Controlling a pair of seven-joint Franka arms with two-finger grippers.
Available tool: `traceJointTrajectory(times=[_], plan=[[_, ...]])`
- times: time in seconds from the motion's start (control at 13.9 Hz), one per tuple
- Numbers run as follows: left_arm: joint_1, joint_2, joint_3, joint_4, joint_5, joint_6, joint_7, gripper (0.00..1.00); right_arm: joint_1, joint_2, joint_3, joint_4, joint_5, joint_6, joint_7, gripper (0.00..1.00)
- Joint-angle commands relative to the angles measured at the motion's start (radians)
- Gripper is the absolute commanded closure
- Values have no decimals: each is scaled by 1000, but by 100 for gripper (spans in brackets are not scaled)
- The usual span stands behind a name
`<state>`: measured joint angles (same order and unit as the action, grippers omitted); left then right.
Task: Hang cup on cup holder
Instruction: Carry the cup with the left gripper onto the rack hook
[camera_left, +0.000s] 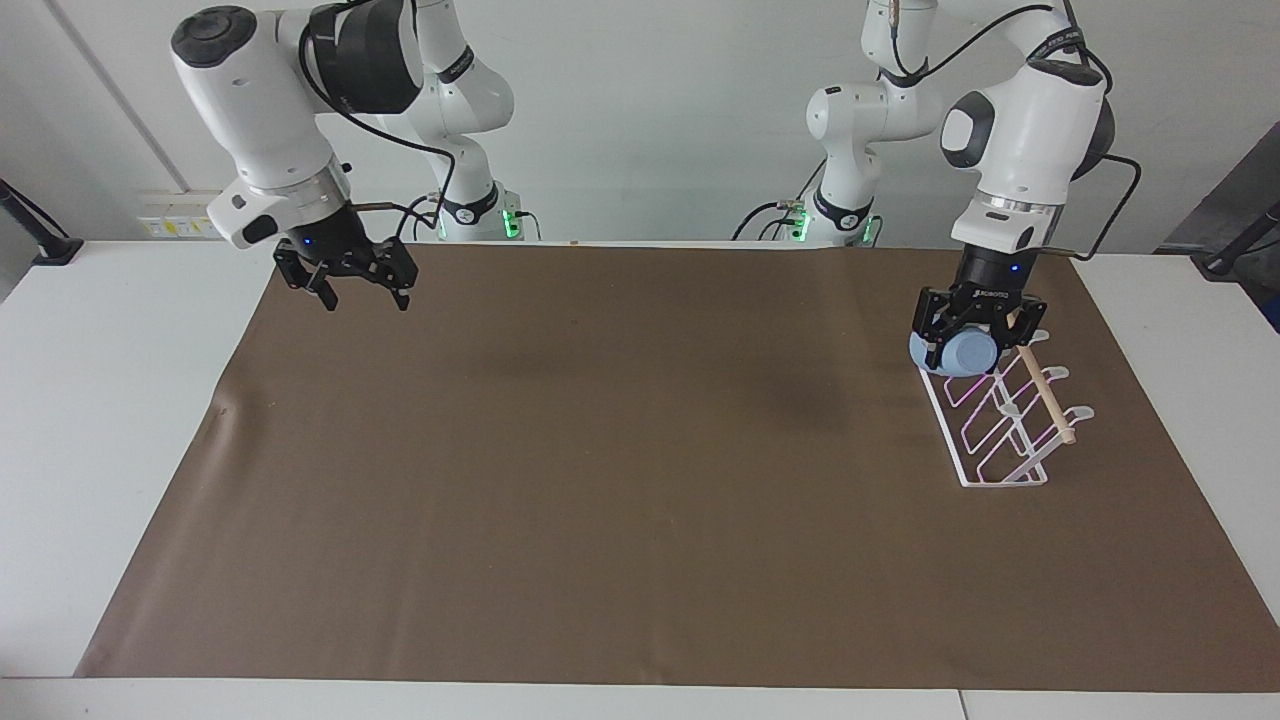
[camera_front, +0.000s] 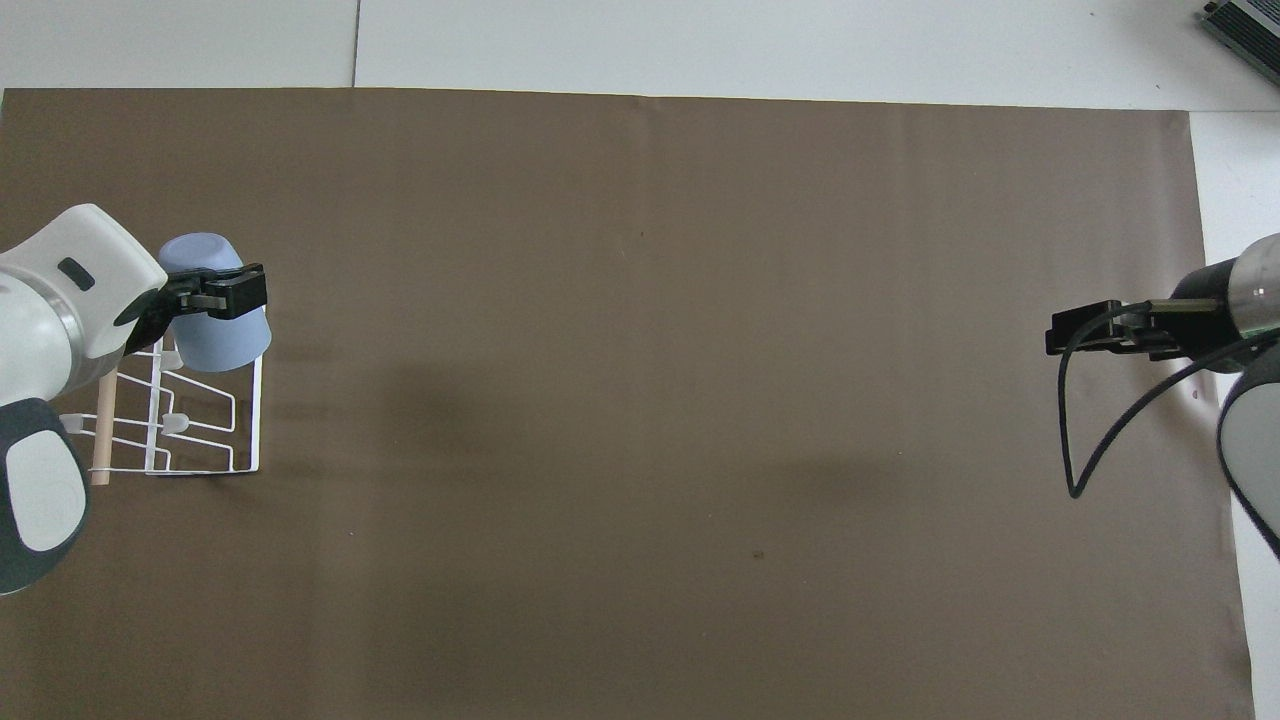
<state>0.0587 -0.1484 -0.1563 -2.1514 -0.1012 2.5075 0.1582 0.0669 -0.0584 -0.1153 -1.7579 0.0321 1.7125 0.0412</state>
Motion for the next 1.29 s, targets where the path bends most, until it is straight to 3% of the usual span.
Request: traceJointTrajectory(times=[0.0, 0.14, 0.79, 1.22], plan=[[36, 35, -11, -12, 12, 89, 98, 100, -35, 20, 12, 122, -23, -107, 17, 0], [44, 56, -11, -10, 12, 126, 103, 100, -42, 66, 12, 233, -8, -201, 26, 0], [69, 101, -11, -16, -143, 260, 372, 100, -9, 2, 28, 133, -55, -162, 8, 0], [75, 99, -11, -88, -166, 338, 379, 100, -4, -18, 28, 92, -69, -162, 9, 0]])
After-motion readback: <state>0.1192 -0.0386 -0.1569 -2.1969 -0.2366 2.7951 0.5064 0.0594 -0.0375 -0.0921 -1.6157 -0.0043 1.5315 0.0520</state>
